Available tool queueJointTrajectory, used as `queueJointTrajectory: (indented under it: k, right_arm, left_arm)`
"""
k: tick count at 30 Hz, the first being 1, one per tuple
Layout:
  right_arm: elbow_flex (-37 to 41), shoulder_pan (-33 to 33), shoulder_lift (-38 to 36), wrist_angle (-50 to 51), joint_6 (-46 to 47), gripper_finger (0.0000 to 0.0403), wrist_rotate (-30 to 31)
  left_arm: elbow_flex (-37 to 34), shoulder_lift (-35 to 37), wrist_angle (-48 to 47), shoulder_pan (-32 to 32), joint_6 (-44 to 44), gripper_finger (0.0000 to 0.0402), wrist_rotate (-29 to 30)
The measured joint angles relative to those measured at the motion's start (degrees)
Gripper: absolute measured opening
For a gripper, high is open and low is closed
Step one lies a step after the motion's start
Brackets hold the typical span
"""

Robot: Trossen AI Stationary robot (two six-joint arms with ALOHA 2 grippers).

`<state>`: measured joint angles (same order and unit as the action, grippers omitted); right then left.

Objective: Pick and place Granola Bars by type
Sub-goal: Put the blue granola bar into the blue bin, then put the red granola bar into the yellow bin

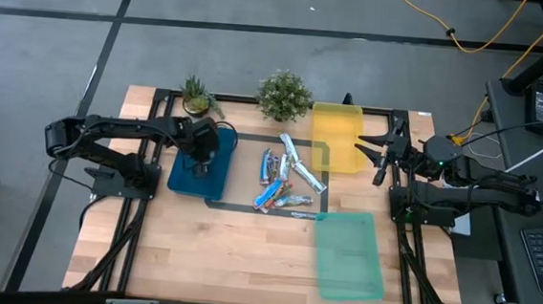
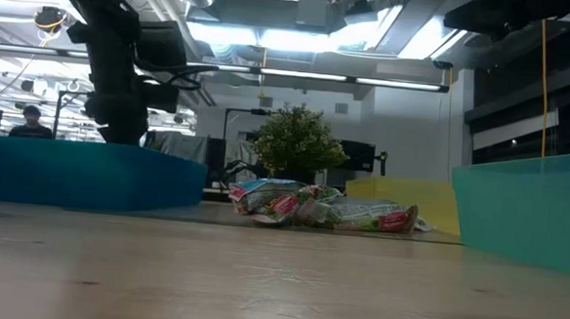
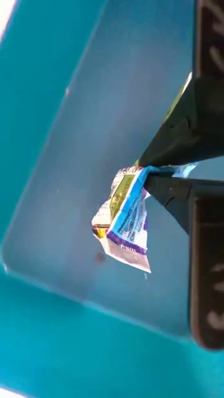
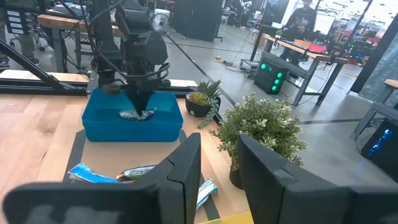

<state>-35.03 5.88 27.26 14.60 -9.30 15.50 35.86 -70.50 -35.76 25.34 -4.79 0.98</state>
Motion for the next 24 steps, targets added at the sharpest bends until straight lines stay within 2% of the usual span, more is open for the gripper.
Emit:
queueJointTrajectory:
  k: [6,12,17,21,24]
  right_arm:
    - [0.0,-0.01,-0.01,-0.02,0.0,0.0108,0.0]
    - [0.0,0.0,-0.01,-0.03,0.0,0.0108,-0.01]
    - [0.0,0.0,0.0,-0.01,1.47,0.0108,-0.01]
    - [0.0,0.01,-0.01,0.28,3.1,0.0108,-0.03]
    - [0.0,-0.01,-0.01,0.36,3.06,0.0108,-0.03]
  left_arm:
    - [3.51,0.0,-2.4,0.0,0.1,0.0102,2.37]
    - [11.47,0.28,-3.49,-0.17,-4.13,0.0154,1.93]
    - [18.02,0.28,-3.4,-0.13,-6.2,0.0164,1.5]
    - [22.23,0.28,-3.42,-0.11,-3.51,0.0162,2.47]
    - [24.82,0.28,-3.45,-0.13,-2.91,0.0163,0.36]
